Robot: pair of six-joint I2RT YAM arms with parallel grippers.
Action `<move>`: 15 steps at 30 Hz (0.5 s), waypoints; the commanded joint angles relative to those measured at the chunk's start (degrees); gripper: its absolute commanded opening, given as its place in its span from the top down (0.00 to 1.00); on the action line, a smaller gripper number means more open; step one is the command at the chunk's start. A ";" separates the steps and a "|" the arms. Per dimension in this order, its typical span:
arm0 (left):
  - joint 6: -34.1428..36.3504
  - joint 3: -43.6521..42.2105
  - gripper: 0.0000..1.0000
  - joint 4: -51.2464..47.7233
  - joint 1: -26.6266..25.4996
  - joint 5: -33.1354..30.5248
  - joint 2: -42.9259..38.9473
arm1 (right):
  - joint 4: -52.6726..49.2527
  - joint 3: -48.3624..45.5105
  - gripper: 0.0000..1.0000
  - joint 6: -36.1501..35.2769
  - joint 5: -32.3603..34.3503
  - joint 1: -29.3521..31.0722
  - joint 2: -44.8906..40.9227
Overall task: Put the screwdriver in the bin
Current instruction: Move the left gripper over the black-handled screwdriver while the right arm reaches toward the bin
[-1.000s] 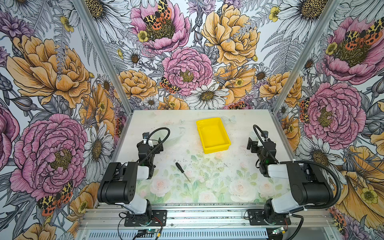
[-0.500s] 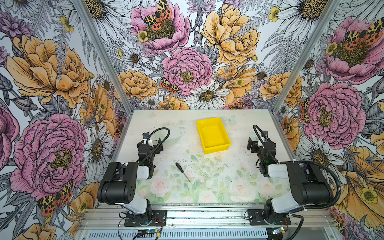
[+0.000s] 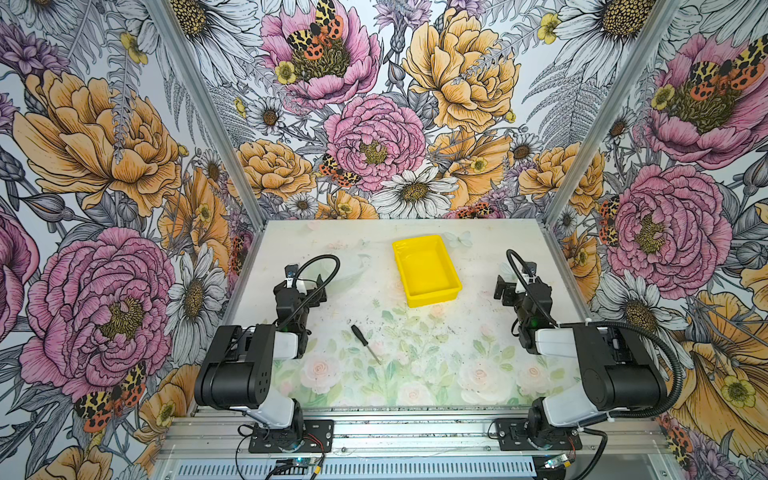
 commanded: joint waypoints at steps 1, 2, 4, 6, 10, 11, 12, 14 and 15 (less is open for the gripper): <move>-0.64 -0.88 0.01 0.19 0.84 0.81 -4.16 | -3.86 1.86 0.00 1.11 2.67 0.13 -3.77; -0.88 -0.70 0.01 -2.30 0.90 0.40 -6.17 | -4.78 1.72 0.01 1.35 3.12 0.23 -4.97; -1.55 0.55 0.01 -10.18 1.09 -0.07 -10.53 | -7.82 1.78 0.00 2.03 4.54 0.55 -7.47; -0.69 2.84 0.01 -20.30 0.86 -0.67 -14.54 | -12.54 2.43 0.01 3.46 7.45 1.44 -10.76; 3.42 4.32 0.01 -27.00 -4.79 -11.43 -17.43 | -26.70 6.36 0.00 7.61 14.60 3.88 -15.74; 3.46 4.98 0.01 -28.42 -5.63 -11.53 -17.79 | -31.15 7.94 0.00 8.84 16.48 4.64 -16.85; 3.25 5.89 0.01 -30.30 -6.43 -11.53 -18.14 | -36.18 9.58 0.01 10.38 18.13 5.38 -17.70; 2.29 7.22 0.01 -33.78 -7.69 -11.71 -19.30 | -44.20 12.59 0.00 13.15 20.45 6.70 -19.11; 1.79 7.64 0.01 -35.33 -8.19 -11.66 -20.32 | -47.82 13.73 0.00 14.60 21.15 7.41 -19.91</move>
